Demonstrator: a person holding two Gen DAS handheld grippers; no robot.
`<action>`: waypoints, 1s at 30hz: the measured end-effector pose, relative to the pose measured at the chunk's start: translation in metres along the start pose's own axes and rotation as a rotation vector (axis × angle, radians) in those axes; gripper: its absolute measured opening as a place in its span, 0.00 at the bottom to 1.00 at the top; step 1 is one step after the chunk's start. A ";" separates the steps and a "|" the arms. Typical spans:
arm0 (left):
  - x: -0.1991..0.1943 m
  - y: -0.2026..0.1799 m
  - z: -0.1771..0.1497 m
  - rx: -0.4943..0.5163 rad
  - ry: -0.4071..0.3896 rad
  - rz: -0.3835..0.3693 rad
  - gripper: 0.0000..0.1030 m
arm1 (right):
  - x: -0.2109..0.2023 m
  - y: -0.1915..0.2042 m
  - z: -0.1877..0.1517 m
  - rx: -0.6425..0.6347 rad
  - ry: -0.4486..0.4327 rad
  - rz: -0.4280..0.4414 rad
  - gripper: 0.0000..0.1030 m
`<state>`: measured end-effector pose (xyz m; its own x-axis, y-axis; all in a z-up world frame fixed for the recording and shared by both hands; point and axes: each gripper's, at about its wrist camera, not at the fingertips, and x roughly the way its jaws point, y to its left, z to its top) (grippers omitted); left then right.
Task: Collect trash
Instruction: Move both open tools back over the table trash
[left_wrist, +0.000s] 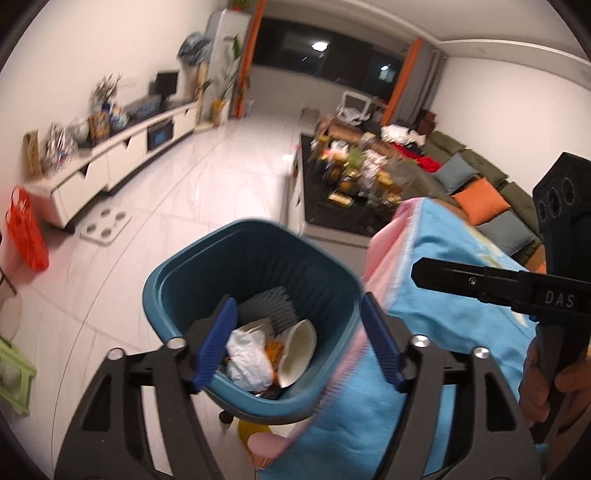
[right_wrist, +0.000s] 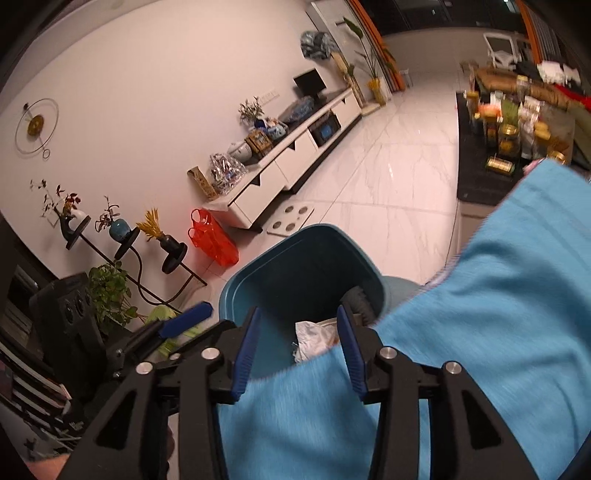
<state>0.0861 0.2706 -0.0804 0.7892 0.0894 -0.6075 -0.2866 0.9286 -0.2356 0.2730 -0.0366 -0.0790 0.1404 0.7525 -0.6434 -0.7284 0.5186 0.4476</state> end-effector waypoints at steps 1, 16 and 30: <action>-0.008 -0.008 -0.002 0.022 -0.019 -0.011 0.75 | -0.007 0.000 -0.002 -0.008 -0.011 -0.008 0.44; -0.055 -0.159 -0.049 0.307 -0.055 -0.327 0.95 | -0.155 -0.039 -0.087 -0.030 -0.207 -0.229 0.63; -0.047 -0.282 -0.091 0.507 0.061 -0.556 0.94 | -0.270 -0.122 -0.169 0.198 -0.310 -0.484 0.63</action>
<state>0.0805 -0.0279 -0.0541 0.7092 -0.4472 -0.5451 0.4417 0.8844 -0.1509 0.2103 -0.3717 -0.0651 0.6353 0.4800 -0.6050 -0.3988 0.8748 0.2753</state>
